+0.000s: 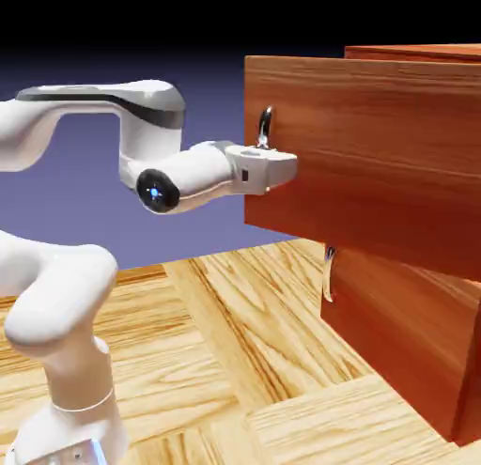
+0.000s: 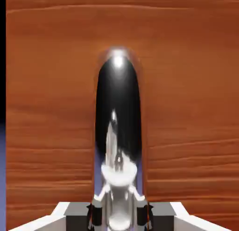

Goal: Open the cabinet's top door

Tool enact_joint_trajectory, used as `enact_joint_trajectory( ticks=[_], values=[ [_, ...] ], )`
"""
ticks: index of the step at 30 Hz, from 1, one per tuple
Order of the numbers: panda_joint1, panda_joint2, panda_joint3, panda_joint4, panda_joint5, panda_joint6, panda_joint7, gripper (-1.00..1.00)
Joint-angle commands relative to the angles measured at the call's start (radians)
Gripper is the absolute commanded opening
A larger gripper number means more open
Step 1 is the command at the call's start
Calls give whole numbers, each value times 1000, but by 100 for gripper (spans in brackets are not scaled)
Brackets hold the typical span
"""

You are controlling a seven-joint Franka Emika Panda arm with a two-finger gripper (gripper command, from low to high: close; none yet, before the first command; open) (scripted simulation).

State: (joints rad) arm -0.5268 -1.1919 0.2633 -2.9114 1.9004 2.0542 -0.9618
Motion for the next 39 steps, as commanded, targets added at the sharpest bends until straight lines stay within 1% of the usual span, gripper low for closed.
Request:
enact_joint_trajectory(
  ticks=[1,9,16,21,27,35,39],
  values=[
    [-3,-3,-36,-7,-38,-29,1,-100],
    [-46,42,-326,-1,-347,-276,-20,-100],
    [-54,194,-580,101,-610,-510,-79,-100],
    [-4,362,-760,242,-778,-697,-142,-100],
    [105,579,-955,452,-912,-922,-228,-100],
    [258,869,-1179,729,-989,-1213,-369,-100],
    [256,1014,-1219,847,-1003,-1356,-456,-100]
  ],
)
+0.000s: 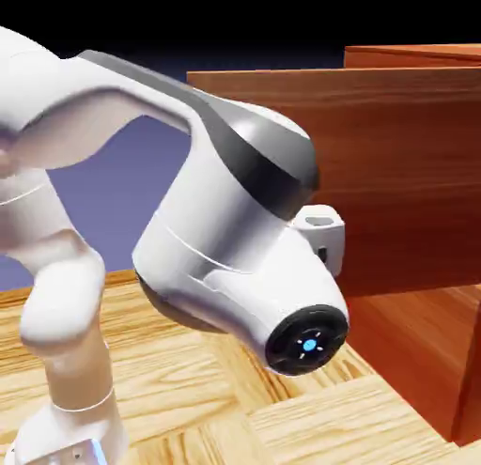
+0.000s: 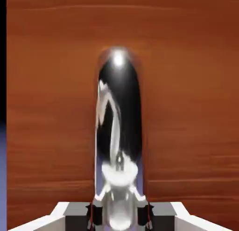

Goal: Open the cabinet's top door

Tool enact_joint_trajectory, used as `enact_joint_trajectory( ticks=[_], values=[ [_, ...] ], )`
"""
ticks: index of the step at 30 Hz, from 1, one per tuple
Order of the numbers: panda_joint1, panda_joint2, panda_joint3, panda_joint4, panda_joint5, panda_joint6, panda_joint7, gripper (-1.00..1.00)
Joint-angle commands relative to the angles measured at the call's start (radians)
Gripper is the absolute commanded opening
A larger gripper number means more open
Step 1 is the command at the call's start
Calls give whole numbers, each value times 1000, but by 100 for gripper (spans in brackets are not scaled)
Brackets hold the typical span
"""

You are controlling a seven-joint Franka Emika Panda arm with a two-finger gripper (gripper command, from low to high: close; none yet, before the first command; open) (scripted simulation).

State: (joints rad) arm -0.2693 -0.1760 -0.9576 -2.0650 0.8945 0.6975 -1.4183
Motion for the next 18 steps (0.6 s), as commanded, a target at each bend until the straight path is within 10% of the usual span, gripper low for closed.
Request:
enact_joint_trajectory(
  ticks=[1,18],
  values=[
    [-36,30,25,22,3,-32,-21,-100],
    [-652,66,593,-4,42,-87,-82,-100]
  ],
)
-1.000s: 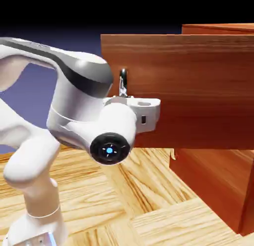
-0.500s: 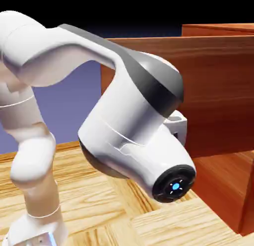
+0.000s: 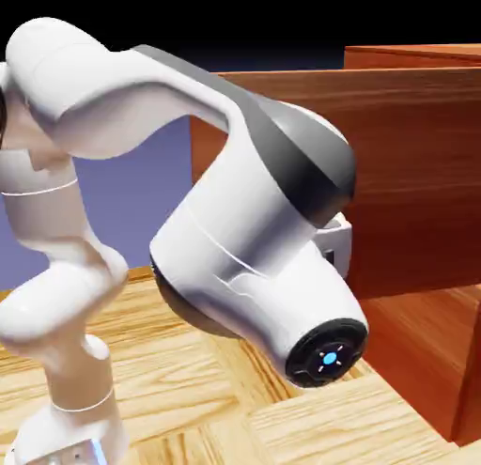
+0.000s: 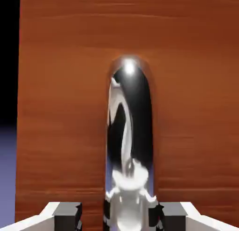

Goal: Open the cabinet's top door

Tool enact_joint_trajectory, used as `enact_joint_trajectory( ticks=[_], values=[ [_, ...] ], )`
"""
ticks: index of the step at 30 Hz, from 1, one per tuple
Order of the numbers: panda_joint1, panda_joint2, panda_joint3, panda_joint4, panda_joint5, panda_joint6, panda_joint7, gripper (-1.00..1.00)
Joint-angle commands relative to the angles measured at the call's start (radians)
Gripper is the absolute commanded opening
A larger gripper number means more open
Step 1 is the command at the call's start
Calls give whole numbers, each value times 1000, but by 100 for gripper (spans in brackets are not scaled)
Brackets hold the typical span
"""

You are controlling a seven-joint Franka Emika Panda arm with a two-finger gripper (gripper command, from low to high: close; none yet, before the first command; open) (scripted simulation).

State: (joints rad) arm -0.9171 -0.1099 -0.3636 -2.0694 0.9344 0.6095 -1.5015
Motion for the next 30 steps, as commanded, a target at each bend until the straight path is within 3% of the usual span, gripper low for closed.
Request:
enact_joint_trajectory(
  ticks=[1,30],
  values=[
    [-40,-3,34,-3,4,1,0,-100],
    [-1056,23,1022,54,-5,-60,-61,-100]
  ],
)
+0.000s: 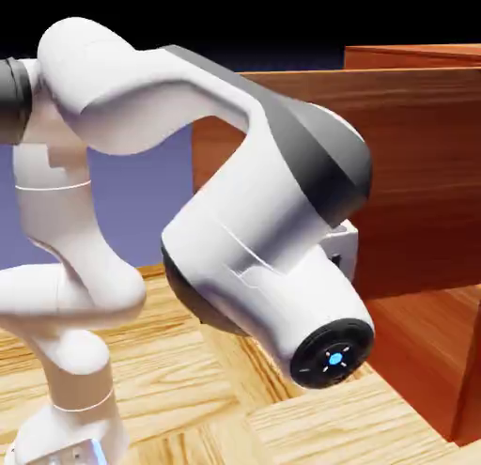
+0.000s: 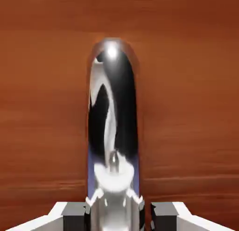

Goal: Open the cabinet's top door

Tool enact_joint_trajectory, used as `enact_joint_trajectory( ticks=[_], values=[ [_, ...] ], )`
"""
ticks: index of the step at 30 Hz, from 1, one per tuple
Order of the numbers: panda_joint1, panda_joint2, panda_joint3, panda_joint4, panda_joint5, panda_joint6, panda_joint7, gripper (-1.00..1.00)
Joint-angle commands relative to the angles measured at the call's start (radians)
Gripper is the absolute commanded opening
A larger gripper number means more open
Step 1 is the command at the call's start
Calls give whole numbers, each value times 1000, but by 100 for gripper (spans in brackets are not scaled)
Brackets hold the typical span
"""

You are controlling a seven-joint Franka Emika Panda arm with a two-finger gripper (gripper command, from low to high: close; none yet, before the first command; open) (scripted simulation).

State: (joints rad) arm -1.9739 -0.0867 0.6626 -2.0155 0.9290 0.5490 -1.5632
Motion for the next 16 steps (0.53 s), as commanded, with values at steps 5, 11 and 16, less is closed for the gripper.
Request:
enact_joint_trajectory(
  ticks=[5,11,16],
  values=[
    [182,-3,-182,-15,1,15,9,-100],
    [376,85,-351,75,-34,2,22,-100],
    [393,236,-331,256,-88,-49,35,-100]
  ],
)
